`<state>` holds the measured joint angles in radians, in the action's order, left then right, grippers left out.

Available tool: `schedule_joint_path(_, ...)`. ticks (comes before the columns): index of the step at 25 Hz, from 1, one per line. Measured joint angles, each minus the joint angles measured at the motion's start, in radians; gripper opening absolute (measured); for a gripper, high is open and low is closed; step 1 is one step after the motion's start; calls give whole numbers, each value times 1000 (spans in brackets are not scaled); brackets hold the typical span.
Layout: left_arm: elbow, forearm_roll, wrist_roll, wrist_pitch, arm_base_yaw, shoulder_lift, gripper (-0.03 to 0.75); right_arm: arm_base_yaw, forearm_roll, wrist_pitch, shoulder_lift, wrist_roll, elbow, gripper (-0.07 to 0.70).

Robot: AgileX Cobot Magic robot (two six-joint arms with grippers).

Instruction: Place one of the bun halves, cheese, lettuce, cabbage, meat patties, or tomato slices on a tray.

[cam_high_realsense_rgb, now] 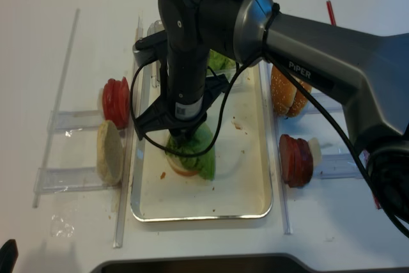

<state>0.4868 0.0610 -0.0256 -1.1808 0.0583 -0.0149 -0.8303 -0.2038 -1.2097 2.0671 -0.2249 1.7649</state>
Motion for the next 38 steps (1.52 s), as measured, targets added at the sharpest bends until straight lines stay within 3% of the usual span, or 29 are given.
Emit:
schedule_joint_path(4,0,0,0,0,0,0,356,0,2,-14,0,-4,7,522)
schedule_joint_path(7,0,0,0,0,0,0,356,0,10,-17,2,-4,49,602)
schedule_joint_path(16,0,0,0,0,0,0,356,16,41,-23,-40,-11,116,625)
schedule_joint_path(25,0,2,0,0,0,0,356,160,83,-29,-162,-22,113,626)
schedule_joint_path(30,0,2,0,0,0,0,356,273,126,-33,-263,-13,44,626)
schedule_joint_path(38,0,2,0,0,0,0,355,518,190,-33,-466,16,-187,626)
